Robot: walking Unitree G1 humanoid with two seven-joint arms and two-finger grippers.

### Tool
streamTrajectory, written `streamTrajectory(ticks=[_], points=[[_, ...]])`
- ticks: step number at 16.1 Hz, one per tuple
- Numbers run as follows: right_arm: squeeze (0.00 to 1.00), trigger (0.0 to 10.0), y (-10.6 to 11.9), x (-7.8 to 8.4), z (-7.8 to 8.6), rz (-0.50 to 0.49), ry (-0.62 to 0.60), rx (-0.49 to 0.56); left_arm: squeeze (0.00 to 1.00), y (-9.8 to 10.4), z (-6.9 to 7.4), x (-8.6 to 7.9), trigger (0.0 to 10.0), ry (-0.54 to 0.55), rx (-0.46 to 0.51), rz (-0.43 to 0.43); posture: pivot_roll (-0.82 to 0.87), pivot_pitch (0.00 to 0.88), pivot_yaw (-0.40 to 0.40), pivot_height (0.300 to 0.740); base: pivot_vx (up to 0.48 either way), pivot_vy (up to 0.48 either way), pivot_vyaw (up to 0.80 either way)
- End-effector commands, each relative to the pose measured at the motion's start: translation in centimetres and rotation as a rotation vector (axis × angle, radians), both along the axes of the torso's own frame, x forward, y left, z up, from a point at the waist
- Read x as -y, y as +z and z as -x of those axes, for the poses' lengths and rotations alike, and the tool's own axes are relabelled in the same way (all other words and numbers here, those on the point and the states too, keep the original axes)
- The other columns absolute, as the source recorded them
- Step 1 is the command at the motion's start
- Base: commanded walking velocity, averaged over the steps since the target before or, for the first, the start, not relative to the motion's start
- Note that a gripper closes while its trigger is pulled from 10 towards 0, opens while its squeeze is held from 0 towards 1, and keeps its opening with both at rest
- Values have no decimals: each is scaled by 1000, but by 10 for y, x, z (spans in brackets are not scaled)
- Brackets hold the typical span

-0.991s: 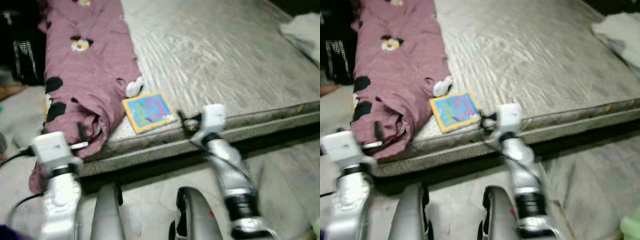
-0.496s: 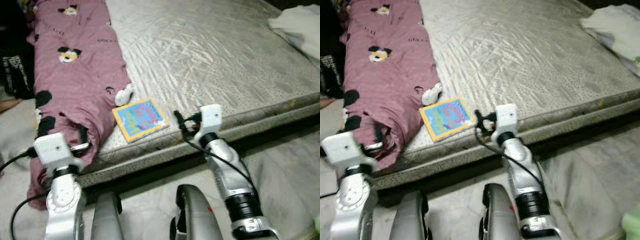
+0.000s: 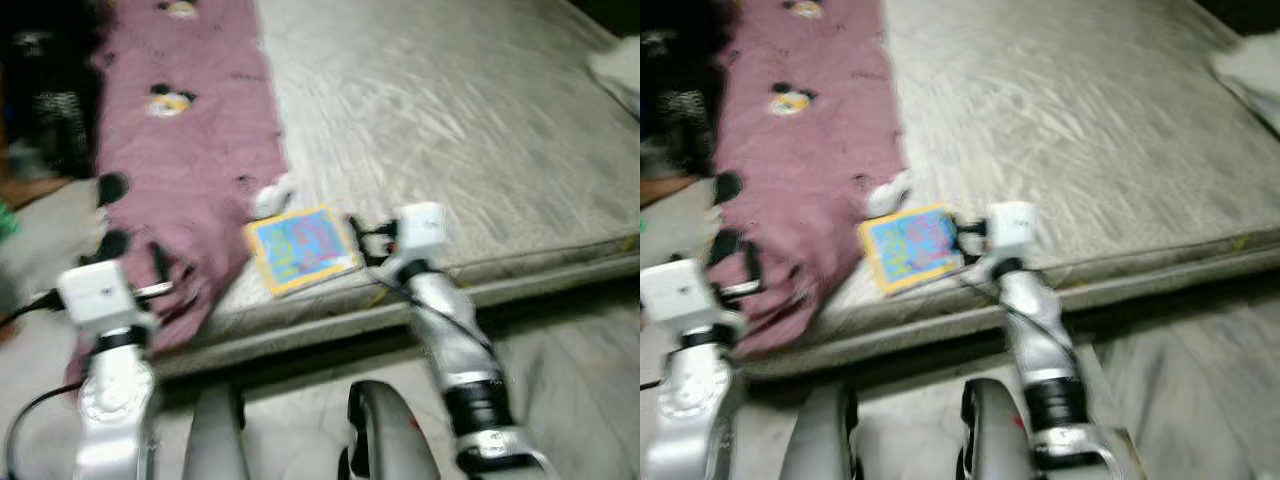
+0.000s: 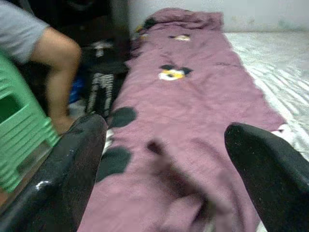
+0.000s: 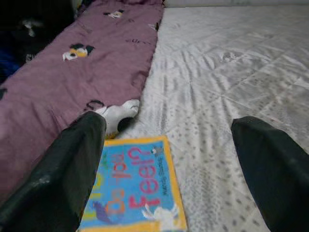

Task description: Clean up the room

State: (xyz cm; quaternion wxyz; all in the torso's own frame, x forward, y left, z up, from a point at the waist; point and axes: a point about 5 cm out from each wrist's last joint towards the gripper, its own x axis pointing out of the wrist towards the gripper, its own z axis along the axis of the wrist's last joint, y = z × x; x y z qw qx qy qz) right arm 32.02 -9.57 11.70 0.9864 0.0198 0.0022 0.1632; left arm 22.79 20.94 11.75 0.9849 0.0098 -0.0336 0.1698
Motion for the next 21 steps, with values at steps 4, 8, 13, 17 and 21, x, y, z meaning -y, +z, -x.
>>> streamTrajectory(ticks=[4,8,13,17,21], points=[[0,10000,-4,22,0,16,-67,-14,0,-6,-8,15,10000,-54,-23,44,-5,122,-32,591,0,0,0],[0,10000,-1,45,7,14,-137,-9,0,-10,-29,26,10000,-103,-53,74,-54,137,-15,581,0,0,0],[0,10000,2,71,19,78,-183,-18,0,-16,-57,30,10000,-126,-91,144,-111,180,-2,551,0,0,0],[0,10000,3,95,37,131,-227,-39,0,-31,-72,26,10000,-65,-139,268,-170,218,-7,551,0,0,0],[0,10000,6,104,49,143,-235,-61,0,-47,-74,27,10000,-63,-181,324,-197,252,-17,517,0,0,0]])
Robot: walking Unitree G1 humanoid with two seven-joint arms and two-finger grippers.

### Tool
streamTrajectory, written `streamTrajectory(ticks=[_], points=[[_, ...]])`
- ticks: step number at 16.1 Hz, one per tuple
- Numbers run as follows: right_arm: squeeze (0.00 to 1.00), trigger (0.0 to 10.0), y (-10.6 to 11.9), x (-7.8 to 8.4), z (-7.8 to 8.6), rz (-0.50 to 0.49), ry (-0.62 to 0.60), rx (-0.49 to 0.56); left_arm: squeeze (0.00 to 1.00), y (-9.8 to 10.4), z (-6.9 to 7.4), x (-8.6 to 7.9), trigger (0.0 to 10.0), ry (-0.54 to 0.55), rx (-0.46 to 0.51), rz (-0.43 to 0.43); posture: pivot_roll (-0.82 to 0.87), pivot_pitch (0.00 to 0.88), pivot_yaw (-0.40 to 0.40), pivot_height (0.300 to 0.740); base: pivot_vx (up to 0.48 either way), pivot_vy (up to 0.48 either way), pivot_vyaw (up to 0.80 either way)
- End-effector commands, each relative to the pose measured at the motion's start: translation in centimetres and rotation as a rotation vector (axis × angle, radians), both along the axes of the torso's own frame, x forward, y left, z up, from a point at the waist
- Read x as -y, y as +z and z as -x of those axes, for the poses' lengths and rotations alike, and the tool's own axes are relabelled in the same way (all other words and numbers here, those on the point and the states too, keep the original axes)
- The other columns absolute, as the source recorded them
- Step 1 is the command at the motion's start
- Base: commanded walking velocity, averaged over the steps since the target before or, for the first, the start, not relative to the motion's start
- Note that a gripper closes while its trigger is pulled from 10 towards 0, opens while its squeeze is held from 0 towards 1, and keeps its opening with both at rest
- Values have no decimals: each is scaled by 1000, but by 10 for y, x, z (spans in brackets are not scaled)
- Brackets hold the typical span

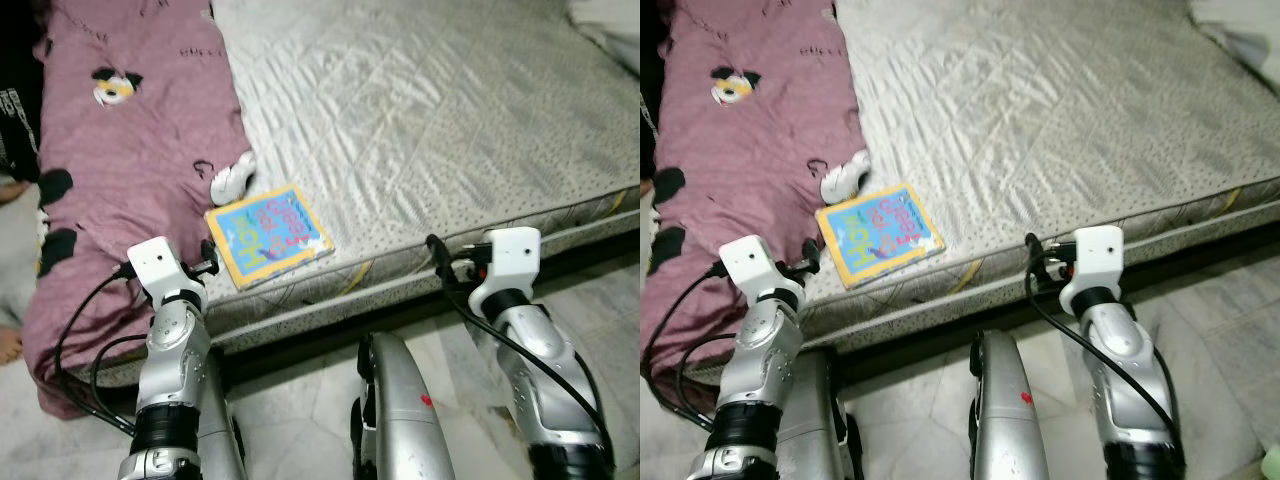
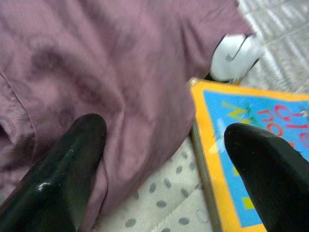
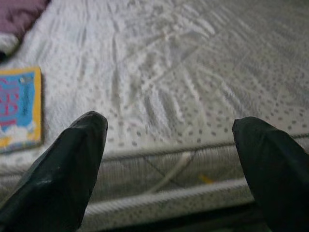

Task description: Clean up the room

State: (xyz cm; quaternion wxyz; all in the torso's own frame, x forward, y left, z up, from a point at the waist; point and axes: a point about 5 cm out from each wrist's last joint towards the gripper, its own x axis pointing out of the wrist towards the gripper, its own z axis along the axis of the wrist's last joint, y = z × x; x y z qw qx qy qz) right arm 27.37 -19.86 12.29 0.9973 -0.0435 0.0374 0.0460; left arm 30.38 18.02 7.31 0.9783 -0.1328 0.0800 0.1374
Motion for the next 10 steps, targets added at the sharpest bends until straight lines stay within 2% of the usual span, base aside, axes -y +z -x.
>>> streamTrajectory(ticks=[1,4,6,7,9,10], points=[[0,10000,0,2,4,7,-3,-16,0,-3,-1,-1,10000,-9,-7,6,-200,257,-19,507,0,0,0],[0,10000,2,0,3,18,5,-31,0,5,-13,8,10000,-46,34,29,-202,255,-28,497,0,0,0],[0,10000,2,-2,0,20,20,-33,0,10,-15,17,10000,-99,72,-18,-198,248,-35,497,0,0,0],[0,10000,3,-4,-1,21,28,-31,0,14,-14,19,10000,-99,99,-42,-191,241,-36,497,0,0,0],[0,10000,2,-6,-3,16,34,-30,0,20,-10,20,10000,-68,140,-35,-184,232,-33,497,0,0,0],[0,10000,2,-8,-6,10,35,-24,0,26,-2,20,10000,-39,191,-51,-180,221,-26,497,0,0,0]])
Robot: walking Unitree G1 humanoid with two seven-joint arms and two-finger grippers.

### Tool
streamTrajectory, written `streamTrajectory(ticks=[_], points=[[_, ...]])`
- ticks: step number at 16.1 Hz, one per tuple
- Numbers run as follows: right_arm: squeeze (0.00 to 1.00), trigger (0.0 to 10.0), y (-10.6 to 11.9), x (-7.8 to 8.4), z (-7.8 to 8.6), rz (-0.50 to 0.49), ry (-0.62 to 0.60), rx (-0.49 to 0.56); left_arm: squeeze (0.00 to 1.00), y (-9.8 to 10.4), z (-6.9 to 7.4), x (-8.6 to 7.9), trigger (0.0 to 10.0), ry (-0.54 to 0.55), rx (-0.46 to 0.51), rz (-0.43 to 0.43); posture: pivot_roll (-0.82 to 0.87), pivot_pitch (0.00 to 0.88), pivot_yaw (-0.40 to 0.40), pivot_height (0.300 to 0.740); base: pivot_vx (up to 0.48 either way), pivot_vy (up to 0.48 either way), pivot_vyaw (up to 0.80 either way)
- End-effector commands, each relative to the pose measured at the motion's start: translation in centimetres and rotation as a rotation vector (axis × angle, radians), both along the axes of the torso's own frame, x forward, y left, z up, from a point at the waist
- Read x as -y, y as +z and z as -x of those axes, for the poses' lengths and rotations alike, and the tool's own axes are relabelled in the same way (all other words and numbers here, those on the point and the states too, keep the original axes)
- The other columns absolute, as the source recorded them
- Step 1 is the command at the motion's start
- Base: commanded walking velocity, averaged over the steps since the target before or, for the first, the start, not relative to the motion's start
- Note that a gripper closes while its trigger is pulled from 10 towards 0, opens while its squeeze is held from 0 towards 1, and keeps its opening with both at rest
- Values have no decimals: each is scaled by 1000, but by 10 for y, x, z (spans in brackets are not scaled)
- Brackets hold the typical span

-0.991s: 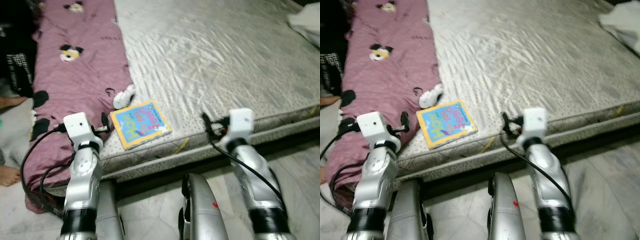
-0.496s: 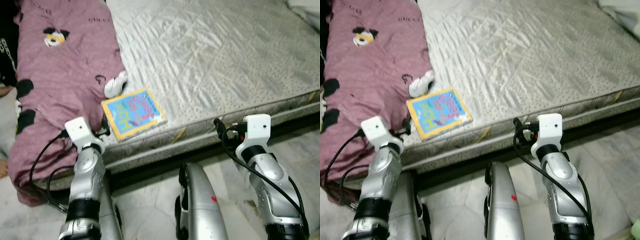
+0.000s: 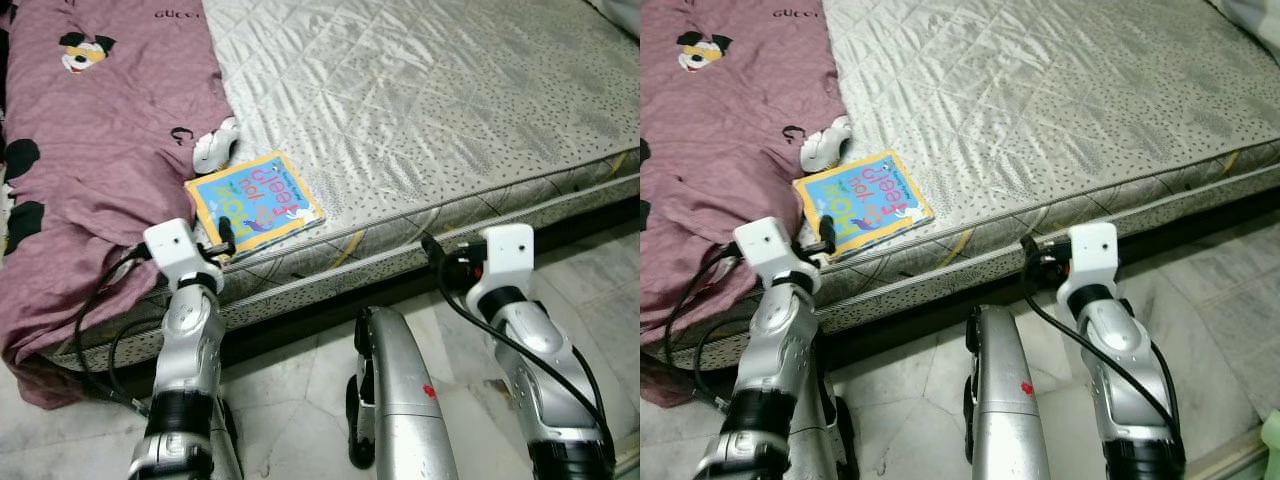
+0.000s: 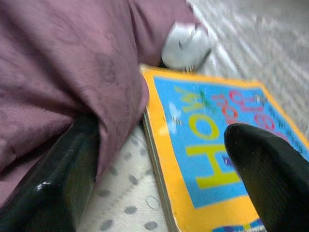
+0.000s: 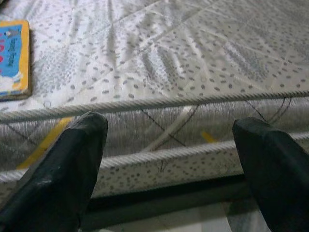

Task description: Clean up the room

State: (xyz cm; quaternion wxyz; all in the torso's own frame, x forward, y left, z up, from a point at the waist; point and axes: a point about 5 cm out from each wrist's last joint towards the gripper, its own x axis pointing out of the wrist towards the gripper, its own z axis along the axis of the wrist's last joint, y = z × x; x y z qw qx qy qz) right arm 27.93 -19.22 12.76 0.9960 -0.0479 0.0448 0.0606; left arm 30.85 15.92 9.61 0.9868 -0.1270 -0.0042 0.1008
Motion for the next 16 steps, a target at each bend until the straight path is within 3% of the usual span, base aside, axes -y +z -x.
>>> streamTrajectory(ticks=[1,4,6,7,9,11,14,16], points=[[0,10000,-2,-3,-1,-3,6,-4,0,5,7,-1,10000,36,41,-34,-176,216,-22,497,0,0,0],[0,10000,-3,-4,-4,-10,8,0,0,28,15,9,10000,-11,174,-104,-166,204,-21,497,0,0,0],[0,10000,-4,-5,-8,-11,10,3,0,38,11,13,10000,-52,216,-132,-160,197,-24,497,0,0,0],[0,10000,-3,-7,-9,-12,12,6,0,36,6,12,10000,-60,199,-118,-161,191,-25,497,0,0,0],[0,10000,0,-11,-12,-12,23,22,0,22,-9,7,10000,-57,101,-11,-171,186,-26,497,0,0,0],[0,10000,3,-11,-15,-3,27,41,0,-1,-17,1,10000,-72,-26,55,-197,179,-24,497,0,0,0],[0,10000,7,-5,-16,16,19,56,0,-31,-21,-2,10000,-85,-176,149,-210,170,-27,497,0,0,0],[0,10000,8,-6,-18,26,23,63,0,-39,-21,-2,10000,-63,-198,228,-212,162,-34,497,0,0,0]])
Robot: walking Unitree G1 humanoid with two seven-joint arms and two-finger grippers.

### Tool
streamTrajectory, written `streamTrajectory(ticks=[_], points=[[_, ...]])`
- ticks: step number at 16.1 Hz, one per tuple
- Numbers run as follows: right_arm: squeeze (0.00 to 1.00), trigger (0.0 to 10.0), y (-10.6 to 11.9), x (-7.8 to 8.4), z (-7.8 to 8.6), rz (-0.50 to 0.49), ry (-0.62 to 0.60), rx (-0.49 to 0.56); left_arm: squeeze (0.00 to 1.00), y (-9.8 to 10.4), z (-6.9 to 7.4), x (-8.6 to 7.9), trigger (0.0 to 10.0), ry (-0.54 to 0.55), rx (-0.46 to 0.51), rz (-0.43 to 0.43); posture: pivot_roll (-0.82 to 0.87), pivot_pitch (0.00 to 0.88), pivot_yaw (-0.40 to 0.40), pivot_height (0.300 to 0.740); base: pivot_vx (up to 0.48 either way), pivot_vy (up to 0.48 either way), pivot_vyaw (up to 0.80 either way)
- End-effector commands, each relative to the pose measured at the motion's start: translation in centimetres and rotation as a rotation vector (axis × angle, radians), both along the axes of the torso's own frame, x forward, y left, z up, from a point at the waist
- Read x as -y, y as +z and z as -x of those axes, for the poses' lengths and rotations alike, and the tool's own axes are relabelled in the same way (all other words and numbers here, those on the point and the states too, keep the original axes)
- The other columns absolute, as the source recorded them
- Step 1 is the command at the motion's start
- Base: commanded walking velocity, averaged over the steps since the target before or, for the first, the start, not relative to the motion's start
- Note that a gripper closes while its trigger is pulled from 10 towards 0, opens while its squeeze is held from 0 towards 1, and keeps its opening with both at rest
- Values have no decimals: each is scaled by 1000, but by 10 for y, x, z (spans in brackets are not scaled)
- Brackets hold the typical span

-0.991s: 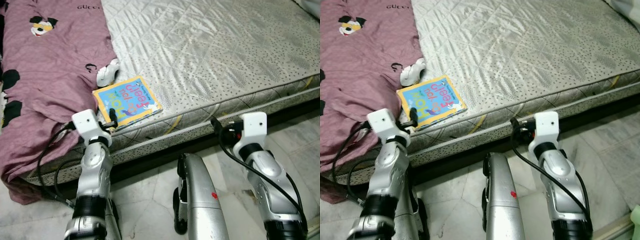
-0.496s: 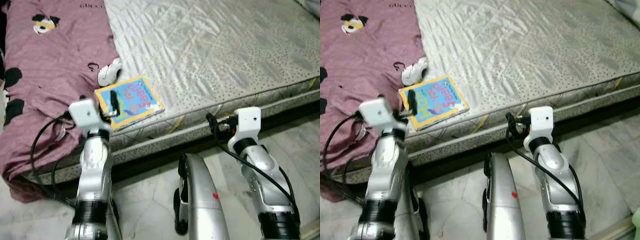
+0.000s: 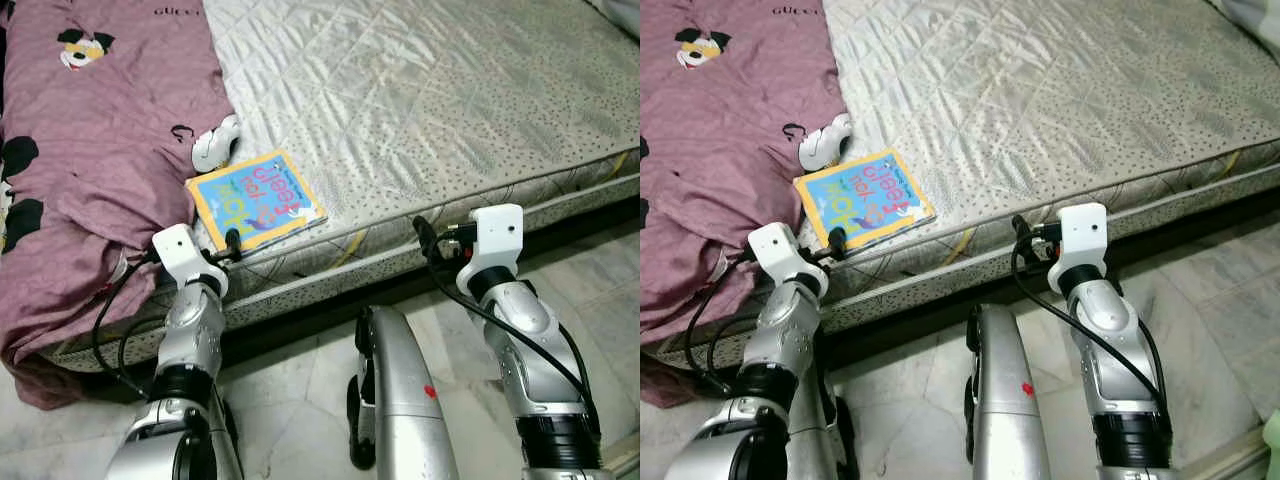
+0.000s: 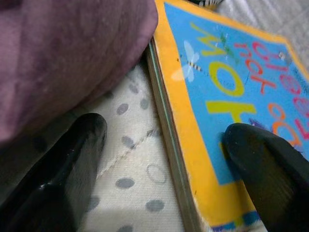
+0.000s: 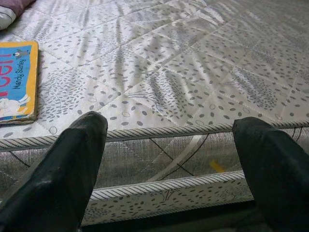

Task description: Clean up the room

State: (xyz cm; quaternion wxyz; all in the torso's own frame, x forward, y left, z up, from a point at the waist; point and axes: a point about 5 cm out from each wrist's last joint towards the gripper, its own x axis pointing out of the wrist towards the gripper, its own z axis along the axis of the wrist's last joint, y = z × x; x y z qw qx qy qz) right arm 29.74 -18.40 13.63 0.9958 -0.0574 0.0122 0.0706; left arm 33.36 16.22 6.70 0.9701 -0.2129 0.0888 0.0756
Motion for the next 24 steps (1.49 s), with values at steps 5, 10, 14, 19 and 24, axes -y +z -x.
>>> streamTrajectory(ticks=[5,10,14,19,24], points=[[0,10000,7,2,-7,31,13,24,0,-29,9,-9,10000,31,-120,156,-228,148,-51,497,0,0,0],[0,10000,11,3,-8,38,8,34,0,-18,-8,11,10000,-131,-156,196,-245,135,-57,497,0,0,0],[0,10000,15,0,-10,32,10,46,0,-11,-14,42,10000,-293,-179,156,-249,130,-54,497,0,0,0],[0,10000,16,3,-11,33,-14,59,0,-9,-14,59,0,-439,-167,198,-250,130,-44,497,0,0,0],[0,10000,15,-5,-17,26,2,64,0,-9,-15,49,0,-423,-152,222,-213,124,-54,497,0,0,0]])
